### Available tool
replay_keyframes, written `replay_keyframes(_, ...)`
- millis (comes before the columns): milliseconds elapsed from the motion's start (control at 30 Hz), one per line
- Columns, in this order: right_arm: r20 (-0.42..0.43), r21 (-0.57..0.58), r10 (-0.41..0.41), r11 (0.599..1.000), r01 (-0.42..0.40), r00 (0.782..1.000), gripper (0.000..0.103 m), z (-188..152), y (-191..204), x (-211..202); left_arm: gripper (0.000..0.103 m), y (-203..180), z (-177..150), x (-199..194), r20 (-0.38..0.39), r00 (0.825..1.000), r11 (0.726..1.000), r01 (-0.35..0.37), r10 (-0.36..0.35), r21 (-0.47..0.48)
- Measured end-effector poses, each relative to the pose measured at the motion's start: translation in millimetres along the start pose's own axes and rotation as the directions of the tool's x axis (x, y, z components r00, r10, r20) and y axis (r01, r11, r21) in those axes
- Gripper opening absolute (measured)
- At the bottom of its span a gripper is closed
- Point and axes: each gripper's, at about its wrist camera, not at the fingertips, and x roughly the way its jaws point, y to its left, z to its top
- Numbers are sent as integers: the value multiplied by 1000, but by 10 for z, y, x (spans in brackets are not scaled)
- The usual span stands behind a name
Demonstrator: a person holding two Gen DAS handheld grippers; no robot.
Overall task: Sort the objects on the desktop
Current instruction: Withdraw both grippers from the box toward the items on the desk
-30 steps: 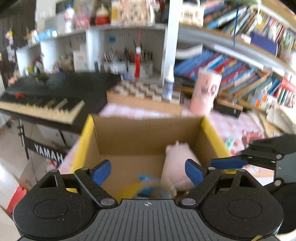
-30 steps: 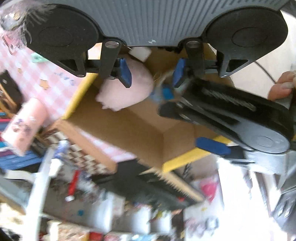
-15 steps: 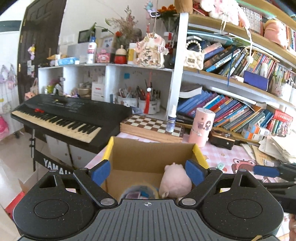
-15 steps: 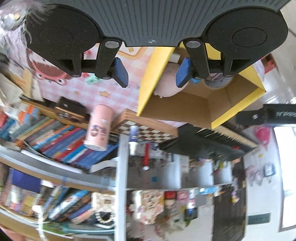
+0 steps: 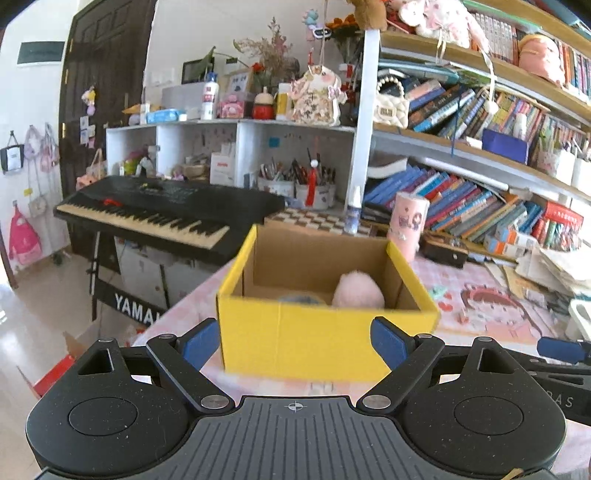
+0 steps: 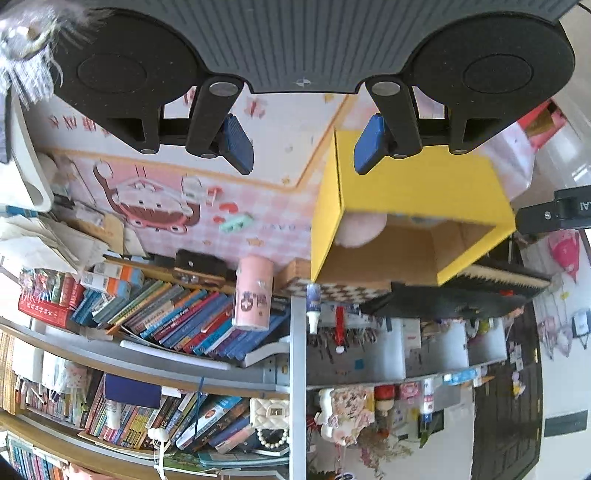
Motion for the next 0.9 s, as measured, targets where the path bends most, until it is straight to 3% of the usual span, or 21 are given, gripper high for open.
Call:
replay_keyframes(267,-33,-10,-29,1000,29,999,63,-308,80,-275,90,-105,-331,-251,-57,998,1000,10,-9,11)
replay_keyframes(333,-55,9,-34,999,34,998,68,-375,65,-314,90,-160,-389,-293,-76,997,999,29,-26,43)
replay_keyframes(500,-106,55,-53,997,59,993,73,-497,-2,-376,90,-301,-440,-347,-94,995,992,50,-39,113)
replay_keyframes(900,-123,84,-115,989,125,986,79,-622,-185,-537,90,-567,-517,-273,-165,980,977,137,-110,164)
